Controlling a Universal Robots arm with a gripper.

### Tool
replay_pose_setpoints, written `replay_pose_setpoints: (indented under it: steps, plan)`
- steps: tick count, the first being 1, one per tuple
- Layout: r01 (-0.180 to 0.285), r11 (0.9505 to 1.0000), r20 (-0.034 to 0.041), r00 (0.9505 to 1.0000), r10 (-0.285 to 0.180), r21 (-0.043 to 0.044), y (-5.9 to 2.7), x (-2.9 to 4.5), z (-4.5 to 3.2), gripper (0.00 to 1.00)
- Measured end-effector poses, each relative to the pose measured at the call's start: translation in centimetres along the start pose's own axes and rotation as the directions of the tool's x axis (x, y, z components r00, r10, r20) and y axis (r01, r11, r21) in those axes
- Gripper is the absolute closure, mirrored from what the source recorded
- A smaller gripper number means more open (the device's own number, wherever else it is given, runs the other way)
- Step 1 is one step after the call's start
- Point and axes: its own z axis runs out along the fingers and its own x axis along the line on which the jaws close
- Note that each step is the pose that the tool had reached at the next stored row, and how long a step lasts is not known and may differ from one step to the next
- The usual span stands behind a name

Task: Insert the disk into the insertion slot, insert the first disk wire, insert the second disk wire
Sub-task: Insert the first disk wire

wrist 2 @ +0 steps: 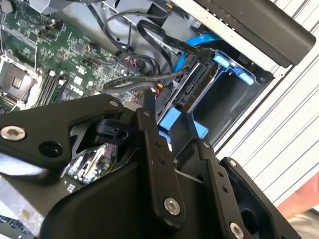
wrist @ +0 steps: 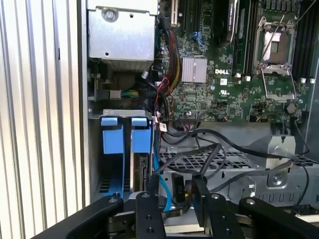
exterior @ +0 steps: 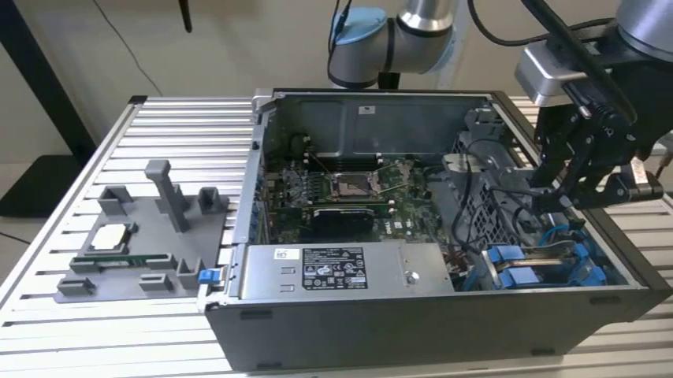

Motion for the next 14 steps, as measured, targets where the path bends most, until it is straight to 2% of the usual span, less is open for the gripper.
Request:
replay_pose_setpoints:
  steps: [2, 4, 7, 11, 12, 14]
  plan:
    - [0.002, 0.9999, -0.0002, 1.0, -0.002, 0.012, 0.07, 0.02, 0.17, 0.0]
    - [0.003, 0.9998, -0.0002, 1.0, -0.003, 0.0188, 0.29, 0.02, 0.41, 0.0]
    - [0.004, 0.9998, -0.0002, 1.0, -0.004, 0.0216, 0.33, 0.04, 0.85, 0.0]
    - [0.004, 0.9996, 0.0, 1.0, -0.004, 0.0276, 0.67, -0.26, 0.92, 0.0]
    - [0.005, 0.9995, 0.0, 1.0, -0.005, 0.0327, 0.7, -0.31, 0.93, 0.0]
    - [0.009, 0.9985, 0.0001, 1.0, -0.009, 0.0542, 0.7, -0.33, 0.94, 0.0]
